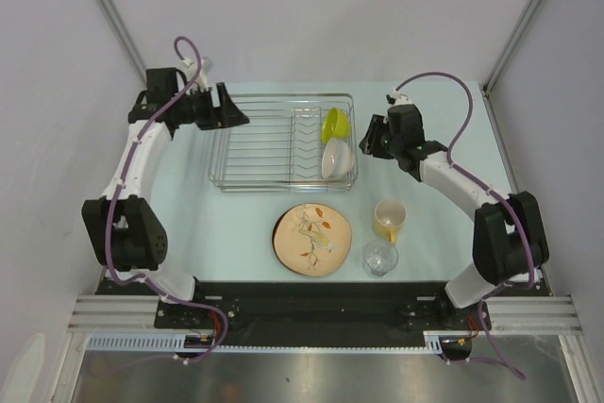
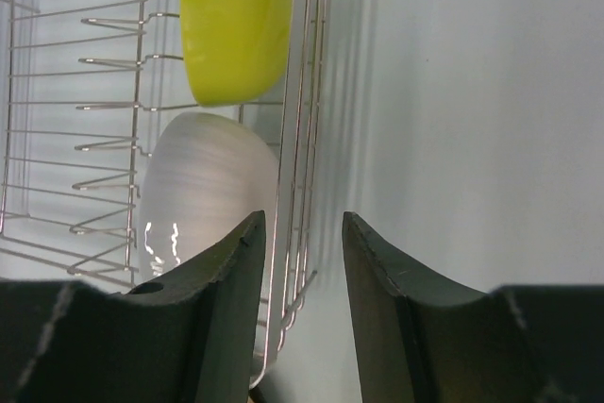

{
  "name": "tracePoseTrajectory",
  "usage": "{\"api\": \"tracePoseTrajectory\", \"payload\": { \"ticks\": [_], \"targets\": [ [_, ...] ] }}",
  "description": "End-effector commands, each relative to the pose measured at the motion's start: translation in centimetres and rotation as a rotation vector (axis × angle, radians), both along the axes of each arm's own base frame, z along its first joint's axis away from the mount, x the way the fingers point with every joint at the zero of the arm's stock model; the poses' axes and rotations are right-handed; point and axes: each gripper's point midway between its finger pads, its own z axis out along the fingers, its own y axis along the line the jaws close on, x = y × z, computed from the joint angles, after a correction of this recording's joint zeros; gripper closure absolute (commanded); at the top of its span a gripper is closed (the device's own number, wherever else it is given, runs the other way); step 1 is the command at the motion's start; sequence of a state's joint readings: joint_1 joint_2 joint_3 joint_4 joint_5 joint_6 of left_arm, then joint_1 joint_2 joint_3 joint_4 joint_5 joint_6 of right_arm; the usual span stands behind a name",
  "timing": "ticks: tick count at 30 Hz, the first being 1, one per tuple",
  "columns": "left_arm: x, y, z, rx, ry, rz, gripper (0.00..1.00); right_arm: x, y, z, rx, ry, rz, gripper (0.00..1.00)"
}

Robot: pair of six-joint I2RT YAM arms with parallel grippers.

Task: Load the mixed dishes into the dish rack

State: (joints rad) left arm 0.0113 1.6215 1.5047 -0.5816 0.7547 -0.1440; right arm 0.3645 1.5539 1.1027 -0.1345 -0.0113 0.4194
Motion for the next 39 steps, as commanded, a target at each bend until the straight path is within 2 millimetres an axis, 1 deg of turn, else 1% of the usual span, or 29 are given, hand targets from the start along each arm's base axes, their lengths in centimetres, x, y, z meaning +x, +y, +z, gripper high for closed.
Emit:
{"api": "tracePoseTrajectory", "payload": {
  "ticks": [1,3,4,5,6,7,8,9,12,14,15,18,22,24,27,30,31,32,33,34,35,37,38,39],
  "targets": [
    [1.7,5.9,-2.2,0.28,-0.086,0.114,0.21,3.4,1.3,2.8,0.044,-0.108,-0.003,0.57],
    [2.2,7.2,-2.7,0.337,-0.106,0.146,0.21,4.2,1.6,3.1,0.045,-0.116,-0.004,0.57],
    [2.2,7.6,-3.6,0.362,-0.097,0.146,0.21,4.4,1.7,2.3,0.036,-0.101,-0.001,0.57],
    [2.3,7.7,-4.2,0.37,-0.084,0.142,0.21,4.6,1.8,2.1,0.033,-0.096,0.0,0.57],
    [2.3,7.8,-4.7,0.376,-0.069,0.139,0.21,5.0,1.8,2.3,0.033,-0.102,-0.002,0.57],
    [2.2,7.8,-5.1,0.378,-0.058,0.134,0.21,5.0,1.9,2.0,0.03,-0.097,0.002,0.57],
    [2.3,8.0,-6.2,0.388,-0.03,0.134,0.21,5.2,2.0,1.3,0.028,-0.083,0.001,0.57],
    [2.3,8.2,-6.7,0.396,-0.022,0.136,0.21,5.3,2.2,1.4,0.034,-0.084,0.004,0.57],
    [2.5,8.6,-8.5,0.42,-0.002,0.138,0.21,5.5,2.8,-0.1,0.023,-0.057,0.013,0.57],
    [2.6,8.9,-9.4,0.435,0.007,0.136,0.22,5.7,2.9,-0.5,0.02,-0.047,0.013,0.58],
    [2.7,9.1,-10.3,0.45,0.024,0.136,0.22,5.8,2.9,-1.4,0.01,-0.027,0.011,0.58],
    [3.2,10.2,-11.7,0.508,0.044,0.164,0.23,5.8,2.8,-2.6,-0.002,-0.001,0.008,0.58],
    [3.2,10.6,-12.9,0.532,0.05,0.162,0.23,5.6,2.6,-3.6,-0.021,0.027,0.006,0.6],
    [3.2,10.6,-13.2,0.53,0.057,0.159,0.24,5.5,1.9,-3.8,-0.027,0.041,-0.003,0.6],
    [3.0,10.0,-14.0,0.512,0.078,0.135,0.26,5.6,0.6,-3.8,-0.055,0.047,-0.042,0.63],
    [2.6,9.2,-14.7,0.497,0.087,0.113,0.26,5.2,-0.7,-4.1,-0.081,0.074,-0.066,0.64],
    [2.5,8.9,-14.9,0.495,0.083,0.104,0.26,5.3,-1.3,-4.2,-0.085,0.079,-0.079,0.64],
    [2.4,7.9,-15.0,0.494,0.077,0.083,0.27,5.2,-1.6,-3.9,-0.084,0.076,-0.085,0.64],
    [2.3,7.5,-15.1,0.494,0.075,0.07,0.26,5.1,-1.9,-4.0,-0.087,0.082,-0.091,0.65],
    [1.9,7.3,-15.5,0.499,0.084,0.064,0.27,5.0,-2.2,-3.9,-0.088,0.083,-0.097,0.65],
    [1.7,5.3,-15.5,0.504,0.071,0.022,0.27,5.1,-2.7,-3.5,-0.09,0.075,-0.112,0.65],
    [1.4,4.3,-15.6,0.501,0.067,0.003,0.27,4.7,-3.3,-3.3,-0.097,0.078,-0.123,0.65],
    [1.2,3.2,-15.8,0.502,0.066,-0.018,0.27,4.7,-3.9,-2.7,-0.095,0.068,-0.137,0.65],
    [1.2,2.6,-15.7,0.494,0.064,-0.027,0.27,4.6,-4.3,-2.6,-0.097,0.067,-0.145,0.65]
  ]
}}
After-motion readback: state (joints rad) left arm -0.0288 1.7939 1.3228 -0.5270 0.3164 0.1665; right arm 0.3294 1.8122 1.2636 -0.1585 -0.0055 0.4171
